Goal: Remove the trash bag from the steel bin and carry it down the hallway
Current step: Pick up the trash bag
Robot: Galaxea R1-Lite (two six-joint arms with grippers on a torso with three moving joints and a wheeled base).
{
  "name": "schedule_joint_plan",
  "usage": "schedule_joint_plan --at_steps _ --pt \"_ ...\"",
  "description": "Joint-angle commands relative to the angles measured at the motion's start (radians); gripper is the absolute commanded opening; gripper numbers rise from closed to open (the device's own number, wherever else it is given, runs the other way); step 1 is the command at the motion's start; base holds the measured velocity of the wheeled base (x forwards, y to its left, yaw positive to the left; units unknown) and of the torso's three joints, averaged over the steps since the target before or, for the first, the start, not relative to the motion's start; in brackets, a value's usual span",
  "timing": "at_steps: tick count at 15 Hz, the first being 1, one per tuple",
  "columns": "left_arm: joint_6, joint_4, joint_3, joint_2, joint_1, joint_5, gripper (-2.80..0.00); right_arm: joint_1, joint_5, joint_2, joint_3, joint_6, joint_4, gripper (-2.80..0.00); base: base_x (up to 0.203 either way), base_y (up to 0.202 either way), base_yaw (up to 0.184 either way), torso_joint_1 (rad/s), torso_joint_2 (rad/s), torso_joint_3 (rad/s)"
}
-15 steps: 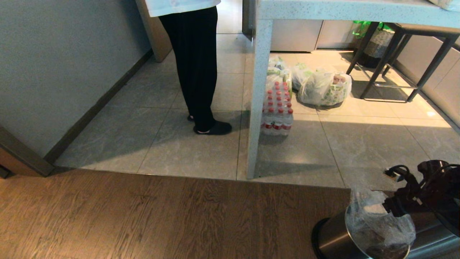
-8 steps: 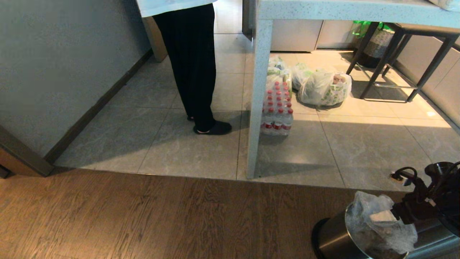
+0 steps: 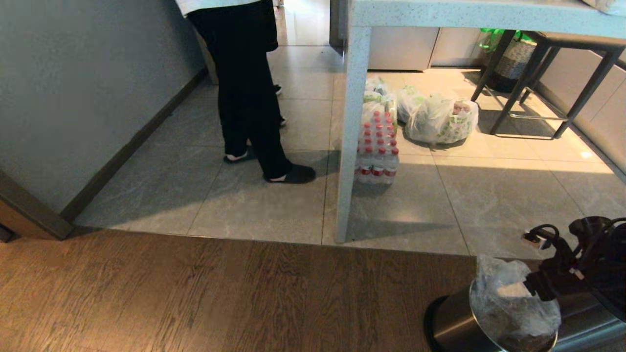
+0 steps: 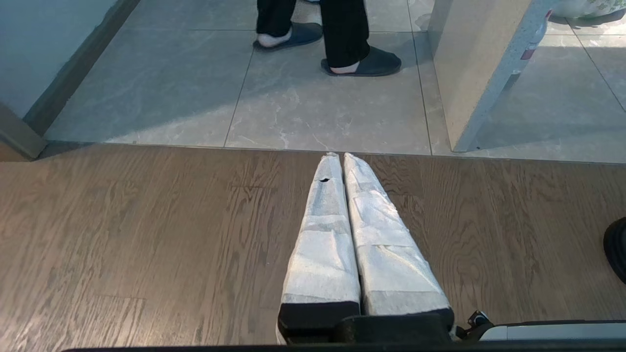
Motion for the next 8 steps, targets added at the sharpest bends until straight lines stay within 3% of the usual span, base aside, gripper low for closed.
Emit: schedule_joint_plan --at_steps 1,8 --pt "0.000 0.000 0.002 0.000 0.000 0.000 -2.80 0.019 0.002 0.052 -0.014 -0.008 -0.040 0.00 0.000 0.000 0.000 0.000 0.00 0.000" --pt "0.000 0.000 0.002 0.000 0.000 0.000 -2.80 0.044 0.005 0.125 -0.044 -0.005 -0.090 0.00 0.000 0.000 0.000 0.000 0.00 0.000"
